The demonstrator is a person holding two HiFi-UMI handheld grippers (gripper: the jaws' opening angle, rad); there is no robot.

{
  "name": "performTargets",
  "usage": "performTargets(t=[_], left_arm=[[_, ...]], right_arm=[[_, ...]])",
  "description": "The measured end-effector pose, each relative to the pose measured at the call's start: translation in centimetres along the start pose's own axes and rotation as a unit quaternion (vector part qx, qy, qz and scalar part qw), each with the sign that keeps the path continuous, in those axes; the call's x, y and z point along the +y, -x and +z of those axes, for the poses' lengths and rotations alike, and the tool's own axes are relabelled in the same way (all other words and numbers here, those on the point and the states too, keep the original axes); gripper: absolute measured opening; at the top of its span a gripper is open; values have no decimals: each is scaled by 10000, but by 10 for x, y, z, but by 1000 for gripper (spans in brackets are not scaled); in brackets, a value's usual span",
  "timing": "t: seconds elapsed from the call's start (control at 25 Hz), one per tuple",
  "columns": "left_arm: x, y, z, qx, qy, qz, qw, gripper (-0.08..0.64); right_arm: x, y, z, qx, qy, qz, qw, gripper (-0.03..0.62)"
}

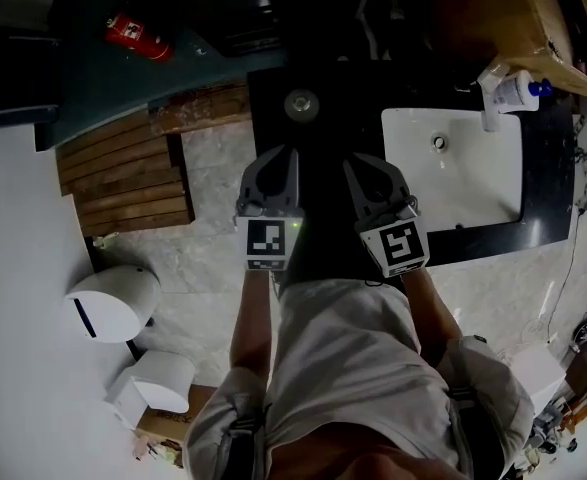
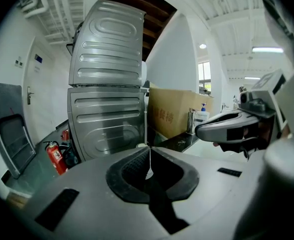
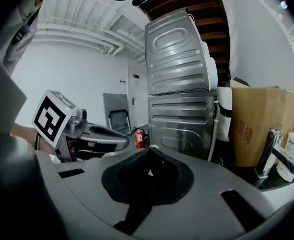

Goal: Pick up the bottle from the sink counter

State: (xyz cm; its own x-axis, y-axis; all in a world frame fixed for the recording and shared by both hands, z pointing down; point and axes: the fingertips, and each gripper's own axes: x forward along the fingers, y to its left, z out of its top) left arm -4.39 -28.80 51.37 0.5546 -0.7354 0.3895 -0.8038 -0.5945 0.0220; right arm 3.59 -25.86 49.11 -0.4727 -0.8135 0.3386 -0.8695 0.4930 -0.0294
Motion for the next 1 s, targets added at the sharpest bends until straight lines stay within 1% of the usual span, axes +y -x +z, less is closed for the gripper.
performTargets(t=[0.2, 0.32, 0.76, 0.84, 1.0], left_arm=[[0, -13, -12, 180, 62, 12, 9998, 3], [2, -20, -18, 255, 89, 7, 9996, 3], [10, -45, -41, 605, 162, 55, 9980, 8], [10, -49, -46, 710, 211, 37, 9972, 122], [12, -56, -52, 783, 251, 15, 9966, 126]], right_arm=[[-4, -10, -8, 43, -110, 63, 9999, -8], [-6, -16, -11, 7, -96, 115, 9999, -8], [-14, -29, -24, 165, -119, 146, 9997, -8], [-15, -30, -27, 193, -137, 139, 9996, -8], [-18, -33, -31, 229, -162, 115, 9995, -8]])
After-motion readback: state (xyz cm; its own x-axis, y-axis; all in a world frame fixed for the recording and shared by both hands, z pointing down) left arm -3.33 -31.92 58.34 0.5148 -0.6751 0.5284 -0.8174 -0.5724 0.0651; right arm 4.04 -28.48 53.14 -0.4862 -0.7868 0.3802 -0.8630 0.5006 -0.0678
